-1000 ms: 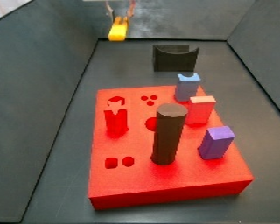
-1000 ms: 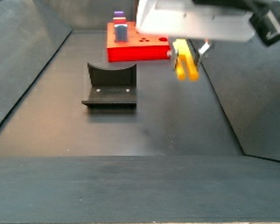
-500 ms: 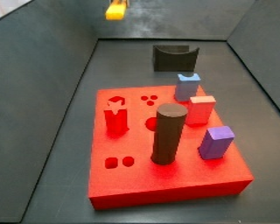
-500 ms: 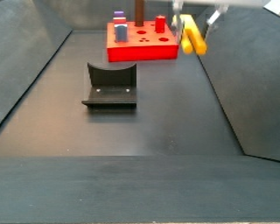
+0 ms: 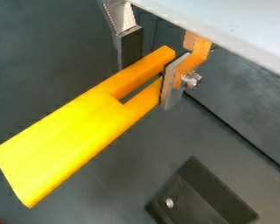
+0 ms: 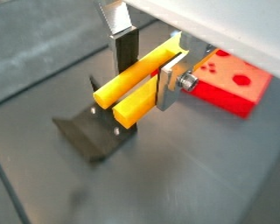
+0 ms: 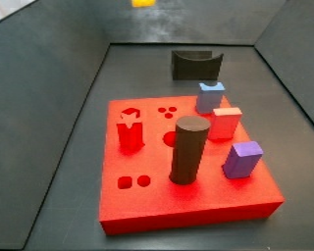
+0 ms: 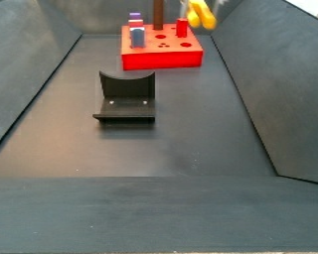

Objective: Pick up the square-circle object. Move up. Rotate the square-circle object. Place the square-circle object on the fixture. Regrasp the square-circle object. Move to above the board. Insert the square-circle object.
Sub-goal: Place the square-circle object on the fixture.

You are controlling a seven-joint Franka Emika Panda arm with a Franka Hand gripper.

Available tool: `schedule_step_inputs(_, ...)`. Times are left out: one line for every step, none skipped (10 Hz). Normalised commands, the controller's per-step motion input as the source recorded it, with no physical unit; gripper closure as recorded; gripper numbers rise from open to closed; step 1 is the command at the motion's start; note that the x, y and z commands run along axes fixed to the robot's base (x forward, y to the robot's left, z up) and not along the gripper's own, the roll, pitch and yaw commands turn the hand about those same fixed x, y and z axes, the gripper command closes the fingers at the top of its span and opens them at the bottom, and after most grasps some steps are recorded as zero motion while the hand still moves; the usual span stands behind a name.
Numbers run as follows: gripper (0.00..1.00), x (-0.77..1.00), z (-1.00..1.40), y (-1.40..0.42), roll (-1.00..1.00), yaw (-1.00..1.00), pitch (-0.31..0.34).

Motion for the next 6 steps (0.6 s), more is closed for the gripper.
schedule_step_inputs(1.00, 1.00, 0.21, -0.45, 0.08, 0.09, -0.055)
schedule_step_inputs(1.00, 1.00, 0.19, -0.42, 0.08, 0.08, -0.026)
schedule_step_inputs(1.00, 1.00, 0.15, -0.34, 0.08, 0.06, 0.027)
schedule_step_inputs(1.00, 1.00, 0.13, -0.29, 0.08, 0.05, 0.056)
schedule_step_inputs(1.00, 1.00, 0.10, -0.23, 0.09, 0.05, 0.091)
schedule_step_inputs(1.00, 1.00, 0.08, -0.20, 0.09, 0.05, 0.107)
